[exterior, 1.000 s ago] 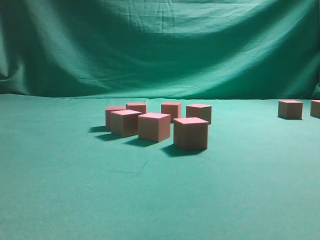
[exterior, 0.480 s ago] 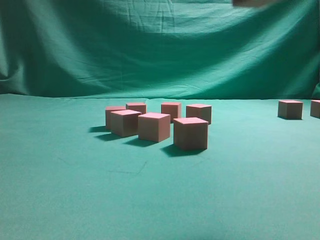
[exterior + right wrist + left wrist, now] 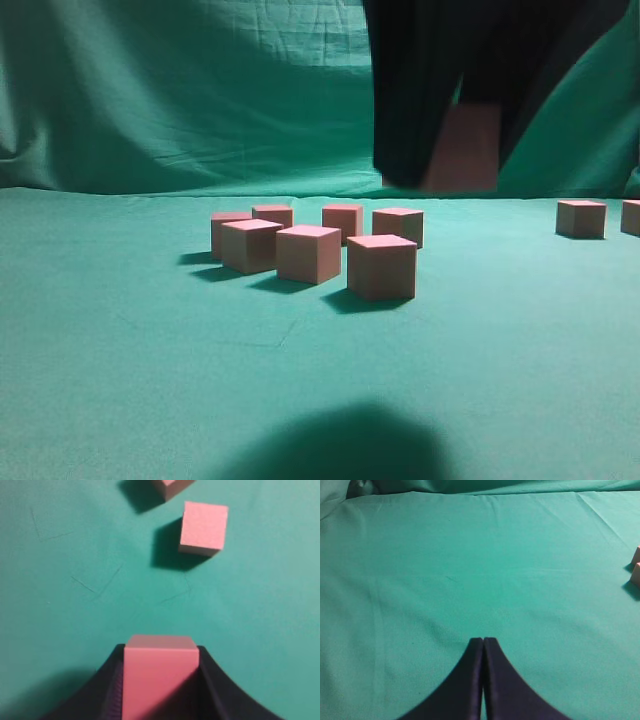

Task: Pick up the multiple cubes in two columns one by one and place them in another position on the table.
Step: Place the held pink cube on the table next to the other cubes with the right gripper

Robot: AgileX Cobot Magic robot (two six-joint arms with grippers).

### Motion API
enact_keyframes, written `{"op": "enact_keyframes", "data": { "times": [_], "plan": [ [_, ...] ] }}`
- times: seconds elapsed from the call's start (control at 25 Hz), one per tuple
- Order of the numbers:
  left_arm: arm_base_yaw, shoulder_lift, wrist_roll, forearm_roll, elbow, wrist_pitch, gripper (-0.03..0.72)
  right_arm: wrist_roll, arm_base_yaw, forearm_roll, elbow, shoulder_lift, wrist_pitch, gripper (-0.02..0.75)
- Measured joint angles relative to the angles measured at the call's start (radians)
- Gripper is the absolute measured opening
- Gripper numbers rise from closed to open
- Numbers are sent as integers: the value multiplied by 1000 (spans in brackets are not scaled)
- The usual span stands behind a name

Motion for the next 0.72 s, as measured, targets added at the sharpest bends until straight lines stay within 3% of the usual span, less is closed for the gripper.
{"op": "enact_keyframes", "data": {
  "times": [0.28,0.72],
  "plan": [
    [0,0,0,0,0,0,0,-149,0,-85,-14,102,-21,260],
    [0,0,0,0,0,0,0,-168,0,-167,-40,171,-130,260]
  ]
}}
